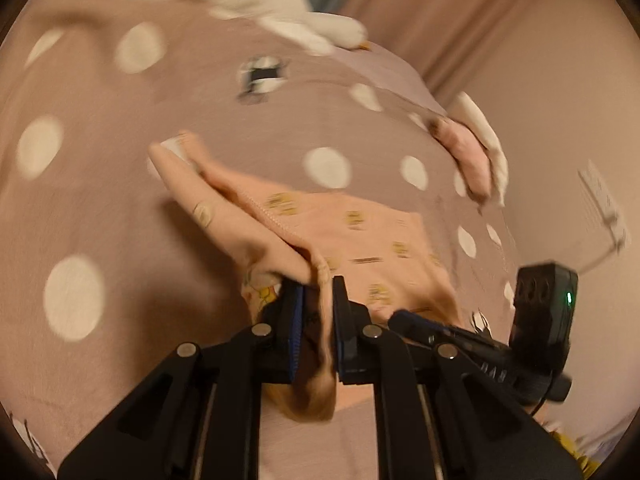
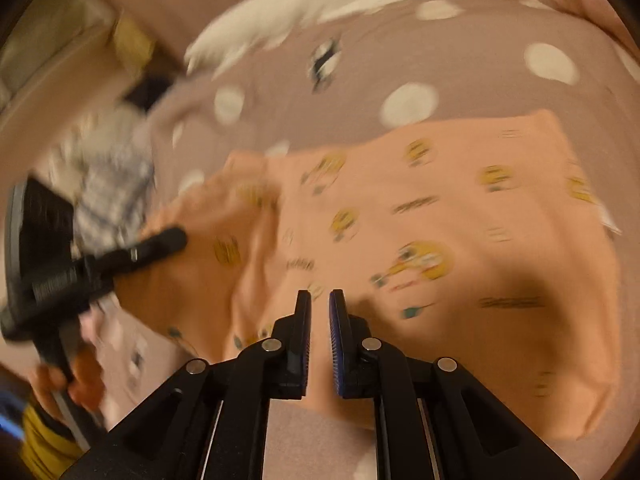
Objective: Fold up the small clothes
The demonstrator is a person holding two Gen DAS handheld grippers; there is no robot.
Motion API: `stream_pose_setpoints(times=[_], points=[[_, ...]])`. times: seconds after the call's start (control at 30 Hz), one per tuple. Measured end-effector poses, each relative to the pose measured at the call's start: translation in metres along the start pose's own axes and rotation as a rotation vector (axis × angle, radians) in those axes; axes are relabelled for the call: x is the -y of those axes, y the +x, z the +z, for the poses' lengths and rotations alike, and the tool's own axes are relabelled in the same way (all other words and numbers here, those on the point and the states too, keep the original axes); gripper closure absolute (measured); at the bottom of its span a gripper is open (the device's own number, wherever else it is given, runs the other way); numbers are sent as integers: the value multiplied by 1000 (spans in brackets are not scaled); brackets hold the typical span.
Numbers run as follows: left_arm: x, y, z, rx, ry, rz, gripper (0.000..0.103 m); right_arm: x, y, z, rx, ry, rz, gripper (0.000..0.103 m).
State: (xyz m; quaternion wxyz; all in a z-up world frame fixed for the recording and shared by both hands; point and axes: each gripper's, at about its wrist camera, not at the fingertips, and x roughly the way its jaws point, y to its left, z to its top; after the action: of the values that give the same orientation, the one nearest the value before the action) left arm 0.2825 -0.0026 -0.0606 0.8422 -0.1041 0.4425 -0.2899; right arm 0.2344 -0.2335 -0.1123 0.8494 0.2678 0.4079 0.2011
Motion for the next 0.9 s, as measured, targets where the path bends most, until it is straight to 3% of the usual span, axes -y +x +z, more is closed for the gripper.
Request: stream_pose_setpoints(times=[0.03, 0.17, 0.23, 0.3, 0.43, 0.57, 0.7, 0.9], points=[[12, 4, 1, -5, 28, -6, 99, 6, -5, 0, 15, 27, 12, 92], [63, 32, -1, -43, 153, -24, 98, 45, -22, 6, 60, 176, 88, 88], [76, 51, -8, -85, 180, -16, 97, 56, -22, 5, 58, 230, 108, 76], [76, 60, -16, -111, 178, -31, 96, 69, -25, 2, 53, 273, 139, 72], [57, 45, -28, -98, 135, -54, 91, 64, -23, -5, 36, 257, 189, 53], [26, 14, -42, -58, 71, -12, 79, 44, -3, 0, -11, 217, 230, 51], [-16, -7, -54, -41, -9, 53, 78, 18, 31, 6, -91, 160, 219, 47], [-55, -22, -72, -30, -121, 58, 78, -5, 78, 12, -180, 116, 160, 47]])
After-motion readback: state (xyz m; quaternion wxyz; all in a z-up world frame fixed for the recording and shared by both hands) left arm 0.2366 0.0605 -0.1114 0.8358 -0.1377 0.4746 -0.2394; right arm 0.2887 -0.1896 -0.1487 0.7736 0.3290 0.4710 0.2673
